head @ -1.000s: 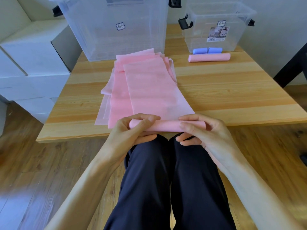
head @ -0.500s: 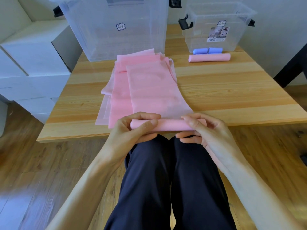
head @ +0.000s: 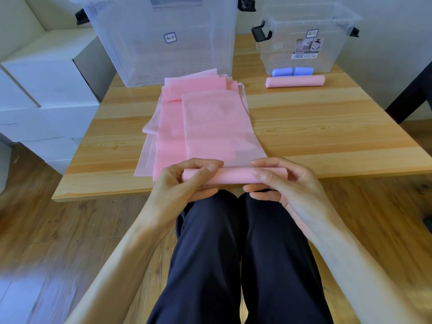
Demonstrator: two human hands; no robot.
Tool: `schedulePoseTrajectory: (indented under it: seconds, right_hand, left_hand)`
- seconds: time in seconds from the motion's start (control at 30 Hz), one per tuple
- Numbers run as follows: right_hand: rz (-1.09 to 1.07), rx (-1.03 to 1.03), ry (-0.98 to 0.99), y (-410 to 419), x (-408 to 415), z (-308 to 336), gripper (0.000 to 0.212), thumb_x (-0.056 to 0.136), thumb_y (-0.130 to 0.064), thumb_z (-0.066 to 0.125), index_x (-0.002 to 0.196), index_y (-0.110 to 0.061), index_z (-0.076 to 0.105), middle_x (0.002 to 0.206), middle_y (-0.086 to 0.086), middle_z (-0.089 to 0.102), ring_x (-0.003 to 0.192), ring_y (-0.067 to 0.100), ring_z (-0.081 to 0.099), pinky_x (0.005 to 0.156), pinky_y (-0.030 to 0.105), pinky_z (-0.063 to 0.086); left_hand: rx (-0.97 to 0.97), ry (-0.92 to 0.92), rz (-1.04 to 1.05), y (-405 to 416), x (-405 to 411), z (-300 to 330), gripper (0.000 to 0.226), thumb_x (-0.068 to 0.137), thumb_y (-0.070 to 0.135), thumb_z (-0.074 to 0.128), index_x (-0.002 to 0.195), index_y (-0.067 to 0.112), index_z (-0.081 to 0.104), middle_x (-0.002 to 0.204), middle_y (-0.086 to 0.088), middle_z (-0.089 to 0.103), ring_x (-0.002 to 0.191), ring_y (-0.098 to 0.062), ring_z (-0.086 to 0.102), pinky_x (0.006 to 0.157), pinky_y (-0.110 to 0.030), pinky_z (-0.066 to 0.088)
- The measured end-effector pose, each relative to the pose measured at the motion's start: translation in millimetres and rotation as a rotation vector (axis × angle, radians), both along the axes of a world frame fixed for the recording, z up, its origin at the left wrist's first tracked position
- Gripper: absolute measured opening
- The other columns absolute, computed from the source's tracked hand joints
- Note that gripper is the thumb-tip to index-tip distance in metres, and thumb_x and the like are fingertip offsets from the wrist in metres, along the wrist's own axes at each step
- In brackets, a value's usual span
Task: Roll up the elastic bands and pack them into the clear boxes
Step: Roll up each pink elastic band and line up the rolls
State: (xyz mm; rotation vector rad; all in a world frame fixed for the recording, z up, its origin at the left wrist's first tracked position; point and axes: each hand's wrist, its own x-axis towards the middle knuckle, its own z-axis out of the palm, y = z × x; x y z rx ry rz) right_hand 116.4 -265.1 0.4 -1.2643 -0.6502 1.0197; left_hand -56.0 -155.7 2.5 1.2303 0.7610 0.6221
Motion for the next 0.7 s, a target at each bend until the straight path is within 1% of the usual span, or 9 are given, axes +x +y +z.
schedulePoseTrajectory:
  seconds: [0.1,0.17,0.23,0.3,0.4,0.47,0.53,0.6,0.7]
  right_hand:
    - [-0.038,-0.009,0.005,2.0,-1.6,-0.9,0.023,0.072,-0.026,0.074,0.089,-0.01,0.075,0.081,0.009,0.074,0.073,0.03,0.075,0.061,0.025,0.059]
    - [-0.038,-0.014,0.012,2.9,-2.4,-1.4,0.025,0.07,-0.032,0.074,0.086,-0.012,0.075,0.082,0.009,0.074,0.072,0.031,0.075,0.06,0.026,0.059]
    - [-0.004,-0.011,0.021,2.9,-2.1,-0.9,0.035,0.068,-0.033,0.076,0.095,-0.011,0.074,0.085,0.01,0.073,0.077,0.032,0.075,0.064,0.027,0.059]
    - [0.03,-0.003,0.017,2.5,-0.9,-0.1,0.04,0.068,-0.027,0.076,0.105,-0.01,0.072,0.087,0.012,0.074,0.082,0.032,0.075,0.069,0.027,0.059]
    - [0.014,0.011,0.009,2.8,0.0,-0.7,0.03,0.072,-0.02,0.075,0.099,-0.008,0.073,0.085,0.013,0.074,0.081,0.031,0.075,0.067,0.026,0.059]
    - [-0.011,0.005,0.016,3.8,-0.1,-2.3,0.028,0.073,-0.023,0.074,0.096,-0.007,0.073,0.083,0.01,0.073,0.078,0.031,0.075,0.065,0.026,0.059]
    - [-0.016,-0.009,0.032,5.0,-0.8,-3.0,0.029,0.073,-0.026,0.073,0.096,-0.008,0.073,0.082,0.007,0.073,0.077,0.031,0.075,0.064,0.026,0.059]
    - [0.0,-0.009,0.046,5.1,-1.0,-3.7,0.031,0.074,-0.026,0.073,0.099,-0.008,0.073,0.083,0.006,0.073,0.079,0.031,0.075,0.066,0.027,0.059]
    - [0.018,0.011,0.039,4.6,-0.8,-3.6,0.032,0.075,-0.02,0.073,0.105,-0.009,0.071,0.082,0.008,0.073,0.08,0.029,0.075,0.068,0.026,0.059]
  left_hand:
    - [-0.016,-0.035,-0.012,0.1,-0.3,0.2,0.02,0.071,0.029,0.071,0.087,0.021,0.079,0.103,0.003,0.076,0.098,-0.012,0.072,0.075,-0.017,0.057]
    - [-0.007,-0.031,-0.001,0.1,0.2,0.7,0.019,0.072,0.029,0.07,0.086,0.019,0.078,0.099,0.004,0.077,0.096,-0.012,0.072,0.073,-0.017,0.057]
    - [0.004,-0.012,0.026,0.3,1.1,0.4,0.022,0.074,0.03,0.069,0.09,0.017,0.078,0.097,0.004,0.077,0.095,-0.013,0.073,0.071,-0.018,0.057]
    - [0.0,-0.002,0.058,0.6,1.7,-0.3,0.024,0.075,0.032,0.068,0.091,0.017,0.078,0.097,0.003,0.077,0.095,-0.015,0.073,0.07,-0.018,0.058]
    - [-0.027,-0.017,0.054,1.5,0.7,-0.8,0.028,0.074,0.032,0.068,0.095,0.016,0.077,0.103,0.001,0.076,0.099,-0.015,0.072,0.073,-0.019,0.058]
    - [-0.055,-0.05,0.024,1.4,-0.9,-0.6,0.028,0.072,0.029,0.07,0.096,0.016,0.077,0.104,0.001,0.076,0.098,-0.014,0.072,0.074,-0.018,0.057]
    - [-0.062,-0.055,0.03,1.4,-2.1,-0.3,0.026,0.072,0.026,0.071,0.095,0.016,0.077,0.1,0.0,0.076,0.096,-0.014,0.072,0.074,-0.018,0.058]
    - [-0.055,-0.038,0.056,1.6,-1.4,-1.0,0.025,0.073,0.027,0.07,0.094,0.016,0.077,0.101,-0.002,0.076,0.094,-0.016,0.074,0.072,-0.019,0.058]
    - [-0.063,-0.019,0.09,2.0,-0.2,-2.7,0.028,0.073,0.031,0.069,0.096,0.015,0.076,0.101,-0.001,0.076,0.092,-0.019,0.075,0.071,-0.02,0.058]
